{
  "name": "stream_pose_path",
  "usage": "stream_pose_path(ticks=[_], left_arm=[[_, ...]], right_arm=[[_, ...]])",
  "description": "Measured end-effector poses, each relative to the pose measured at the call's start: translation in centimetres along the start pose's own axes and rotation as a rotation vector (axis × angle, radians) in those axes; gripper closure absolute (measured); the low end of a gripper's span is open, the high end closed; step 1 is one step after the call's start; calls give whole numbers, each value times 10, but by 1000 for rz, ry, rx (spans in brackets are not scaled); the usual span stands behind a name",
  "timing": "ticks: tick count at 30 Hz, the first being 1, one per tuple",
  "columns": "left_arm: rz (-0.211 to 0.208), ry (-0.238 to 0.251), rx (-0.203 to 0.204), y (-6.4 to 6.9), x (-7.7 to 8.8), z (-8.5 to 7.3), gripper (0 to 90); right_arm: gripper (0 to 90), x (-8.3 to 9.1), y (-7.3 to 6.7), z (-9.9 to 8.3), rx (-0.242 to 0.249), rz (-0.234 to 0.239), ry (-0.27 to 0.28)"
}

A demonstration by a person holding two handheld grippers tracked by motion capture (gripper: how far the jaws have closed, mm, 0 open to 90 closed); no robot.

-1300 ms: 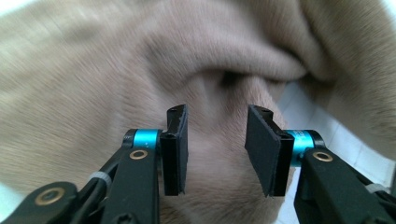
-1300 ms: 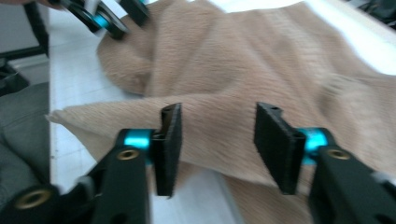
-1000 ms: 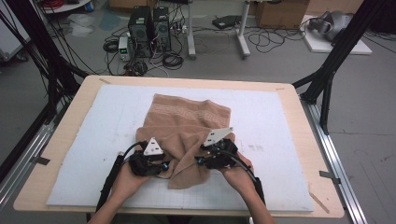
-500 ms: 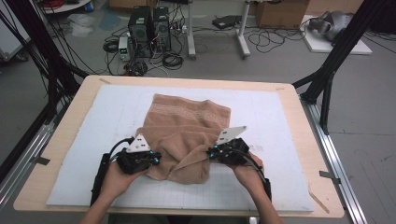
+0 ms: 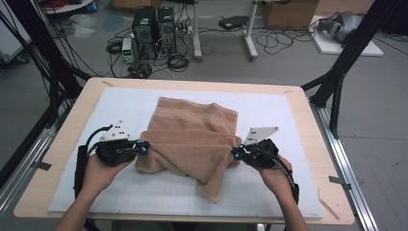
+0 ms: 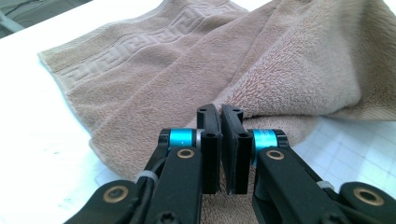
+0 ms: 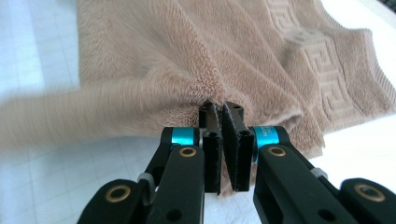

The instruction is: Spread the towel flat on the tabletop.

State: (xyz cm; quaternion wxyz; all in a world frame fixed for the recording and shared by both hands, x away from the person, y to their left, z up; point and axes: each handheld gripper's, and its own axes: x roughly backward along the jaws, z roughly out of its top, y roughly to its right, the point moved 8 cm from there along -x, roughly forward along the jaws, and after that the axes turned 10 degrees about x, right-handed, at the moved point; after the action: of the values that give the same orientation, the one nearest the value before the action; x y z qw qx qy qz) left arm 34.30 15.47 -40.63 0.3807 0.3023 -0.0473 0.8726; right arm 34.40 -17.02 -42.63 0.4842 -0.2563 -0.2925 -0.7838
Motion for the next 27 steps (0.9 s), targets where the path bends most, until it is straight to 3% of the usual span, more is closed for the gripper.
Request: stream_pose_path(ticks=[5, 9, 12, 19, 21, 24, 26, 27], left_arm=[[45, -33, 21, -16, -25, 3, 858], [39, -47, 41, -19, -43, 7, 842], [33, -28, 38, -15, -41, 11, 753], [-2, 19, 21, -1, -16, 16, 644], [-21, 13, 10, 9, -13, 10, 632], [-42, -38, -17, 26, -17, -9, 595], [-40, -62, -34, 31, -24, -20, 570], [-19, -88, -42, 31, -30, -28, 557]], right_arm=[[894, -14, 8, -21, -28, -12, -67], [869, -18, 10, -29, -81, 2, -39], [810, -14, 6, -20, -63, 16, -1], [649, -9, -14, 7, -31, 62, 61], [577, -12, -21, 11, -23, 66, 63], [516, -21, -29, 9, -25, 85, 48], [477, -28, -32, 6, -36, 91, 41], [466, -32, -33, 5, -46, 100, 36]])
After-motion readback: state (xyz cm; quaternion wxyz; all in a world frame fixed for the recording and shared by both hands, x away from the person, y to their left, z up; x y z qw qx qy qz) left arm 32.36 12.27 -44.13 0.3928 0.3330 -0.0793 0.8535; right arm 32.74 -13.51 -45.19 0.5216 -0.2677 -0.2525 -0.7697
